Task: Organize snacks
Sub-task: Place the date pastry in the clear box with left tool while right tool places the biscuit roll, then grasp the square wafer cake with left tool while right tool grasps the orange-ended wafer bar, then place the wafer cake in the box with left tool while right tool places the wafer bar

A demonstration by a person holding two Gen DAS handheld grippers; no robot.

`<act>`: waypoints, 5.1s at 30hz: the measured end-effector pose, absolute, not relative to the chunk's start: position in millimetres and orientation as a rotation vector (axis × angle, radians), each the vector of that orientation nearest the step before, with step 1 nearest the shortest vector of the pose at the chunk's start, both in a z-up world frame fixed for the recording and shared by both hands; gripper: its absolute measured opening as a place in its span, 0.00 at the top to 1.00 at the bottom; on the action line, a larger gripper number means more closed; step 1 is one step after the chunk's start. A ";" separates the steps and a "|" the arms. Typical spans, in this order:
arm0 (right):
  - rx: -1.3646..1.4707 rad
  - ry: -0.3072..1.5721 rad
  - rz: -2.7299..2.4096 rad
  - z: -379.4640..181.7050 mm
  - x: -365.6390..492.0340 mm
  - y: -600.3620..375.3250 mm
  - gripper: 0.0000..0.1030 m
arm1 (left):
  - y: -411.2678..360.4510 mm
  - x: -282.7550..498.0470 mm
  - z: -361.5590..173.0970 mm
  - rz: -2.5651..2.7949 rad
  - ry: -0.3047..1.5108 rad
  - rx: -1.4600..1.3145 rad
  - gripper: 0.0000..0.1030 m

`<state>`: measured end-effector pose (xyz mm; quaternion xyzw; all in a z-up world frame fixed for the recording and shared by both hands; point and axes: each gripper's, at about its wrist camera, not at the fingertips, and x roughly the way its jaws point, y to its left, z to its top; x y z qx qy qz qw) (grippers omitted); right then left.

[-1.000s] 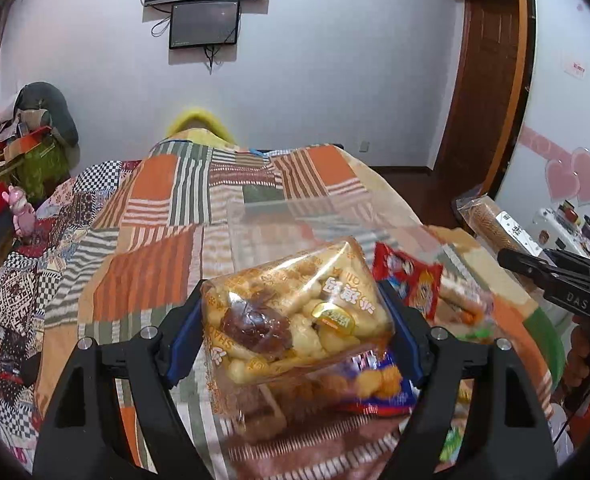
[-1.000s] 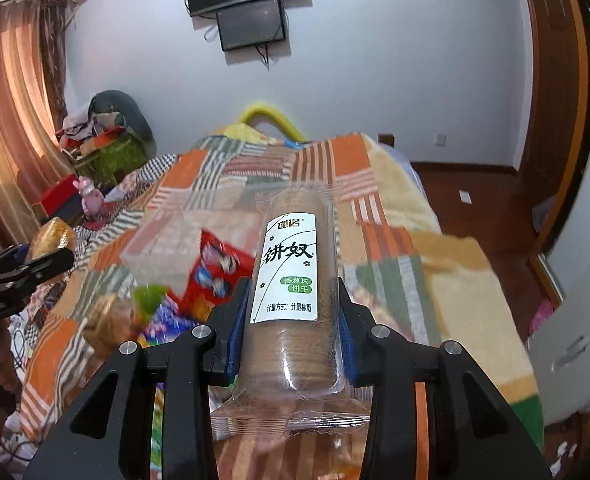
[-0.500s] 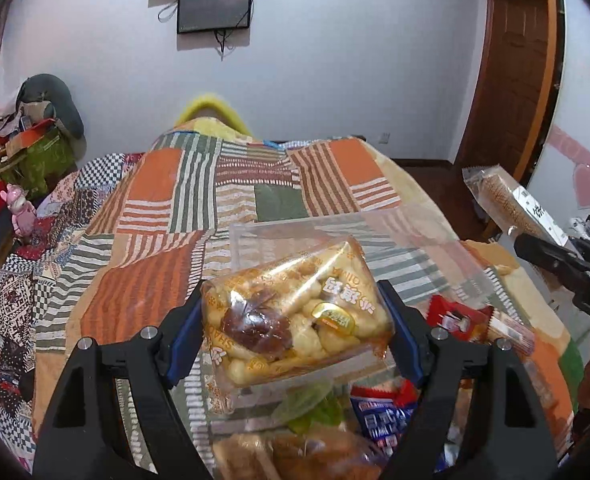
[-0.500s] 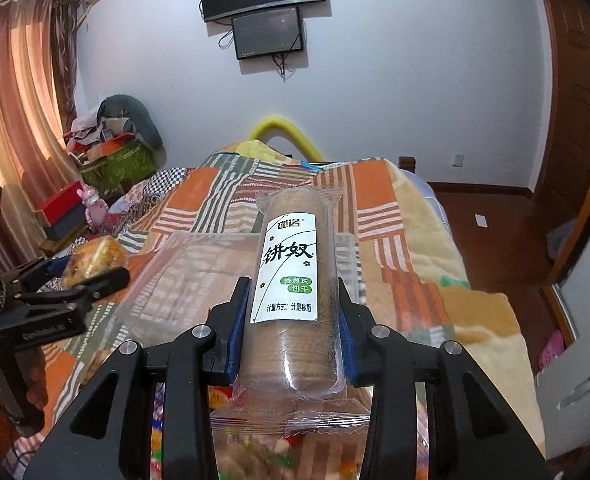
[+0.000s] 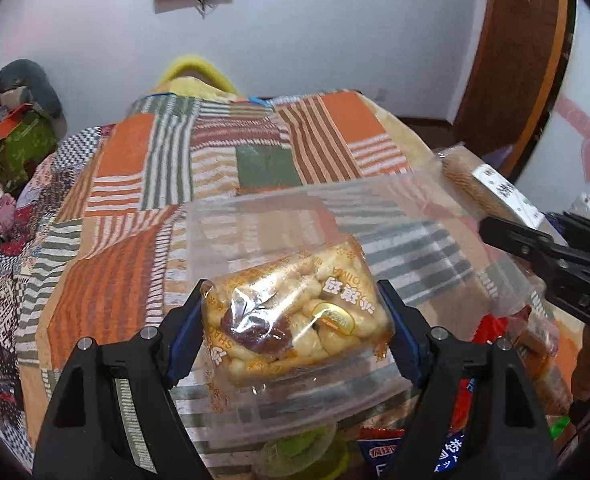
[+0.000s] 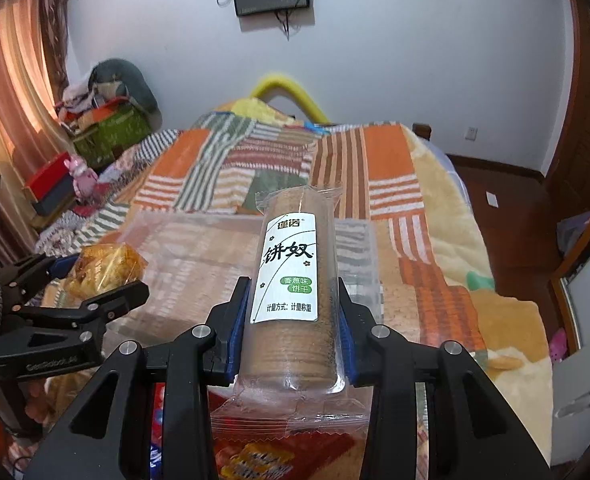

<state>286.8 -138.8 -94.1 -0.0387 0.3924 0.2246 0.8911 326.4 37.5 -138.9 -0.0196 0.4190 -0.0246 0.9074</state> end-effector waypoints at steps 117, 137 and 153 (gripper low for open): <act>-0.073 0.715 0.473 -63.8 267.9 -144.8 0.69 | 48.4 263.7 -97.3 -0.033 0.733 -0.101 0.66; -0.118 0.872 0.529 -100.5 296.6 -128.3 0.67 | 45.0 292.0 -125.9 -0.026 0.789 -0.063 0.63; -0.118 0.774 0.478 -69.5 258.1 -181.2 0.53 | 45.2 240.4 -106.5 -0.024 0.814 -0.047 0.26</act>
